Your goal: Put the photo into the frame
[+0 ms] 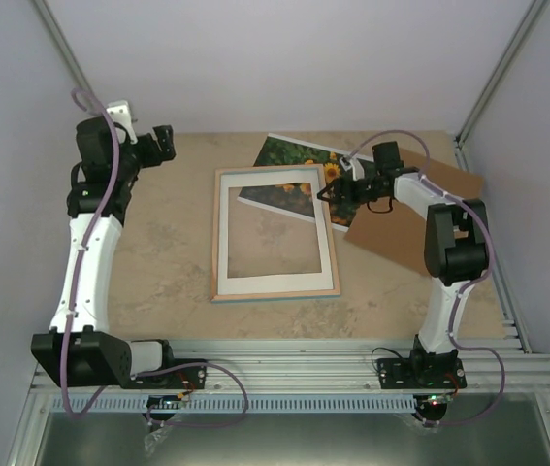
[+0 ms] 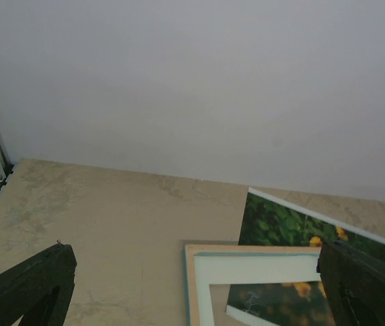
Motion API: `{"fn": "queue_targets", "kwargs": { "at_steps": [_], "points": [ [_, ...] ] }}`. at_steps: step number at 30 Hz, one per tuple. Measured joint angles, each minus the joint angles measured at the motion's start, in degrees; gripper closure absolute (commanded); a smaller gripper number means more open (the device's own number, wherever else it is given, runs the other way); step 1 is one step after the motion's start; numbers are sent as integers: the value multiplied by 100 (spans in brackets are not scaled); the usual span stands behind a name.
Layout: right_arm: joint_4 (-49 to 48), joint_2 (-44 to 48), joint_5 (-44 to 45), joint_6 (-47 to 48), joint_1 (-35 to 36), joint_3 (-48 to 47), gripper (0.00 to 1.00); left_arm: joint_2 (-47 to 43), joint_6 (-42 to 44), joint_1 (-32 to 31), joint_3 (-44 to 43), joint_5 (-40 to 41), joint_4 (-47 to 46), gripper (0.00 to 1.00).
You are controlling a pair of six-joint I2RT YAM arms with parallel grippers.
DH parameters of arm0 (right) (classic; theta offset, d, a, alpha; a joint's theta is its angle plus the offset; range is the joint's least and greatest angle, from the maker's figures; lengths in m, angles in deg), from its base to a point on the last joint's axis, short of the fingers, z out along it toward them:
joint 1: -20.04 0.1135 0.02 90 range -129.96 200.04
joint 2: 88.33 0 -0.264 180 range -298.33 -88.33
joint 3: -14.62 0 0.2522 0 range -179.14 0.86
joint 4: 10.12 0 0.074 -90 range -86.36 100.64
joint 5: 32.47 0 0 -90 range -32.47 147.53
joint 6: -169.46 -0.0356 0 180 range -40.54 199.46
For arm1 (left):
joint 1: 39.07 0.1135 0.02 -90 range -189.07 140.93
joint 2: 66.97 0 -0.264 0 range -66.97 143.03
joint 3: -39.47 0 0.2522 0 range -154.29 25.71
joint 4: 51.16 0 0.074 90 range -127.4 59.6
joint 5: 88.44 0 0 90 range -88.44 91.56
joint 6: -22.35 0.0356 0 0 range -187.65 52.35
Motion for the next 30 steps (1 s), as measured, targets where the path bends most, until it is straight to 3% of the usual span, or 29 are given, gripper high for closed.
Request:
{"fn": "queue_targets", "kwargs": {
  "at_steps": [13, 20, 30],
  "points": [
    [317, 566, 811, 1698, -109, -37, 16, 916, 848, -105, 354, -356, 234, 0],
    [313, 557, 688, 1606, -107, 455, 15, 1600, 1130, -470, 905, -350, 258, 1],
    [131, -144, 328, 1172, 39, 822, 15, 2061, 1088, -468, 863, -107, 262, 1]
  ]
}}
